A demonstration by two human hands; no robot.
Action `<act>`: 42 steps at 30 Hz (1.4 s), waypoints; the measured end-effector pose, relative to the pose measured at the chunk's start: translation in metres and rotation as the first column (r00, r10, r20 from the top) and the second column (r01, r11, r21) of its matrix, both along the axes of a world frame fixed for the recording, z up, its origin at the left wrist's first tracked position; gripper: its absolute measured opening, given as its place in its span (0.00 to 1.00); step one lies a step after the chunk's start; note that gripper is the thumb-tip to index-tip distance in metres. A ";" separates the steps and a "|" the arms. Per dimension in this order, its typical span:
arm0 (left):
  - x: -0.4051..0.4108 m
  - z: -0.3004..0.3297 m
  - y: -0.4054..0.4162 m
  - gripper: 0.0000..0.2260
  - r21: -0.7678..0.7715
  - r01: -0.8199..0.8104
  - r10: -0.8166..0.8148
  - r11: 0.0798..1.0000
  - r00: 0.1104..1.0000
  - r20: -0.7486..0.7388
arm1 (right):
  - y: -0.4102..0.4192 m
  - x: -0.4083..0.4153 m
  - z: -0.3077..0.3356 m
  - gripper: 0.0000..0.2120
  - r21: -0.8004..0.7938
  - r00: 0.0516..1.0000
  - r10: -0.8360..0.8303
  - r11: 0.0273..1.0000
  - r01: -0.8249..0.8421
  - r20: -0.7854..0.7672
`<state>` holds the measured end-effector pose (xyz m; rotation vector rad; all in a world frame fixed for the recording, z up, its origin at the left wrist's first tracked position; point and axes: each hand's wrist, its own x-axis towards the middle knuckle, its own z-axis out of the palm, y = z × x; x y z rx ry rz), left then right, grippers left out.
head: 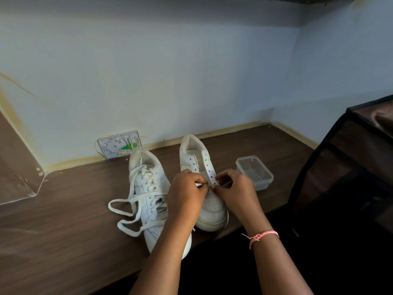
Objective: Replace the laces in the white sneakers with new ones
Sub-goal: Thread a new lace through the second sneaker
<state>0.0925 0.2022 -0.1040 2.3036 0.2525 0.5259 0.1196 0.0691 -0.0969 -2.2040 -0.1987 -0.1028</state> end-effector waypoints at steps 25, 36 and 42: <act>0.004 -0.009 -0.002 0.07 -0.213 0.007 -0.011 0.977 1.000 -0.017 | -0.002 -0.001 -0.002 0.04 0.068 1.000 -0.015 0.998 0.015 0.010; 0.010 -0.011 0.000 0.07 -0.088 0.012 -0.021 0.996 0.994 -0.103 | 0.009 -0.011 0.001 0.11 -0.016 0.996 -0.053 0.998 0.054 0.073; 0.013 -0.010 0.004 0.07 -0.249 0.051 -0.078 0.967 0.992 -0.100 | 0.002 -0.010 0.000 0.11 0.115 0.999 -0.025 0.993 0.030 -0.041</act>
